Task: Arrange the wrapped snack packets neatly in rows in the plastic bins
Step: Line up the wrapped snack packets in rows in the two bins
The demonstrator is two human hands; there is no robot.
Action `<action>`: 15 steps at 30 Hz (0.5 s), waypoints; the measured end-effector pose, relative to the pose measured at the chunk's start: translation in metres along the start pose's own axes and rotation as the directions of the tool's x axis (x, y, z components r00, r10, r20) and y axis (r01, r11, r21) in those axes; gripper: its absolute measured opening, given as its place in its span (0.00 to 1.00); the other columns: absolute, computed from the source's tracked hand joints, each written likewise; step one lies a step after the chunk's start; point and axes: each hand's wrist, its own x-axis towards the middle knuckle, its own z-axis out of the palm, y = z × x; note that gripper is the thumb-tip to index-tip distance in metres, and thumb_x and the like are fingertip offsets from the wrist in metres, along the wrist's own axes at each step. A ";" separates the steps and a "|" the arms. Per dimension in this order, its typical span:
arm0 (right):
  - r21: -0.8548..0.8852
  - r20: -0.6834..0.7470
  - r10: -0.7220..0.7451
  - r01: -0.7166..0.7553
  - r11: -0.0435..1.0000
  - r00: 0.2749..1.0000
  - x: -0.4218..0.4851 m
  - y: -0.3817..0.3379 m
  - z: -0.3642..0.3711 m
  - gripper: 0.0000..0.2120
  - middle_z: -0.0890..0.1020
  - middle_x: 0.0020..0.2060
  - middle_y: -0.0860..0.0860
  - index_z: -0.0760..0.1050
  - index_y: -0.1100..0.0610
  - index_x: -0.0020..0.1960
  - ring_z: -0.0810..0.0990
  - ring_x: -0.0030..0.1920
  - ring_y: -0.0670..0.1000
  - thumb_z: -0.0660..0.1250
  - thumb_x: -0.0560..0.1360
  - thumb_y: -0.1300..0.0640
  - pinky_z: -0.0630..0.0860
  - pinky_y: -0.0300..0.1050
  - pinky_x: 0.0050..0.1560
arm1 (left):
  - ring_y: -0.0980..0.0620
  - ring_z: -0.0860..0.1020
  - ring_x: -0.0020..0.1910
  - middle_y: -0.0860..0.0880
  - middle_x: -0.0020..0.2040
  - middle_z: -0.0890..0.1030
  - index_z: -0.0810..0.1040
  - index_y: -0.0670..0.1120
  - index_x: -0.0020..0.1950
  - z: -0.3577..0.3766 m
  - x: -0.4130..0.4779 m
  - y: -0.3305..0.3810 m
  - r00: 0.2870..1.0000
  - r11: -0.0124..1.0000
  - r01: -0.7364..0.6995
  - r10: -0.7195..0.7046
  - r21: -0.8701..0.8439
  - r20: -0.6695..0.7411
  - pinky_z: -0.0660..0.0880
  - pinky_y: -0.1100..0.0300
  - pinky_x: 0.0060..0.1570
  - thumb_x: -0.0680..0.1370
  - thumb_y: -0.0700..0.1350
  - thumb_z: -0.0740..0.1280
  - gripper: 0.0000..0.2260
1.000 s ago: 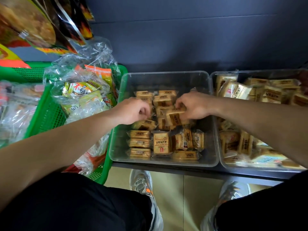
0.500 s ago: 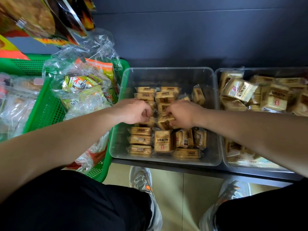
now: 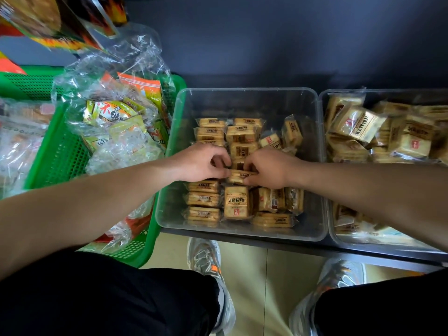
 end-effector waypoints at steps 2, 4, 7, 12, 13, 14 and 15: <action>-0.049 0.030 0.004 -0.003 0.999 1.000 0.003 -0.003 -0.005 0.12 0.81 0.41 0.47 0.82 0.54 0.54 0.79 0.42 0.49 0.71 0.77 0.47 0.77 0.46 0.43 | 0.56 0.80 0.44 0.56 0.45 0.81 0.78 0.55 0.49 0.003 0.001 -0.001 0.998 1.000 0.021 -0.020 0.017 -0.057 0.77 0.60 0.44 0.75 0.56 0.74 0.09; -0.095 0.068 0.009 -0.002 0.995 0.998 0.006 -0.002 -0.010 0.12 0.81 0.43 0.48 0.81 0.55 0.55 0.79 0.44 0.50 0.71 0.78 0.47 0.75 0.44 0.43 | 0.53 0.78 0.42 0.54 0.43 0.81 0.76 0.53 0.45 0.007 0.001 -0.003 0.995 0.999 0.038 -0.035 0.024 -0.098 0.75 0.56 0.42 0.75 0.56 0.74 0.11; -0.097 0.054 0.027 -0.022 0.995 0.998 0.006 0.002 -0.011 0.13 0.81 0.46 0.49 0.81 0.54 0.55 0.79 0.46 0.50 0.71 0.77 0.47 0.75 0.44 0.45 | 0.53 0.77 0.39 0.54 0.40 0.79 0.77 0.52 0.42 0.014 -0.001 -0.004 0.992 0.999 0.045 -0.043 0.018 -0.120 0.74 0.55 0.39 0.76 0.55 0.74 0.10; -0.092 -0.096 -0.006 -0.003 0.996 0.995 0.004 -0.004 0.003 0.13 0.75 0.55 0.48 0.77 0.49 0.58 0.74 0.56 0.50 0.71 0.76 0.45 0.71 0.46 0.48 | 0.54 0.80 0.43 0.57 0.42 0.80 0.81 0.52 0.45 0.021 -0.005 -0.007 0.988 0.996 0.065 -0.056 0.063 -0.147 0.79 0.54 0.46 0.76 0.51 0.74 0.05; -0.119 -0.103 -0.003 -0.010 0.993 0.995 0.004 -0.004 0.004 0.13 0.75 0.55 0.48 0.76 0.48 0.58 0.75 0.56 0.50 0.71 0.76 0.45 0.71 0.47 0.46 | 0.54 0.80 0.44 0.57 0.42 0.80 0.81 0.53 0.45 0.022 -0.004 -0.006 0.988 0.994 0.074 -0.061 0.083 -0.142 0.79 0.52 0.48 0.76 0.51 0.74 0.05; -0.151 -0.109 0.002 -0.019 0.988 0.994 0.005 -0.003 0.004 0.13 0.76 0.54 0.48 0.76 0.48 0.57 0.75 0.56 0.50 0.71 0.76 0.44 0.71 0.47 0.44 | 0.54 0.80 0.44 0.57 0.42 0.80 0.81 0.53 0.45 0.022 -0.004 -0.005 0.989 0.992 0.081 -0.068 0.094 -0.133 0.80 0.51 0.49 0.76 0.52 0.74 0.05; -0.186 -0.118 0.006 -0.028 0.982 0.993 0.005 -0.002 0.003 0.12 0.76 0.53 0.47 0.76 0.47 0.55 0.76 0.55 0.50 0.71 0.76 0.43 0.70 0.47 0.42 | 0.54 0.80 0.45 0.57 0.43 0.81 0.82 0.53 0.45 0.021 -0.004 -0.004 0.990 0.992 0.081 -0.069 0.097 -0.121 0.80 0.50 0.50 0.76 0.52 0.75 0.04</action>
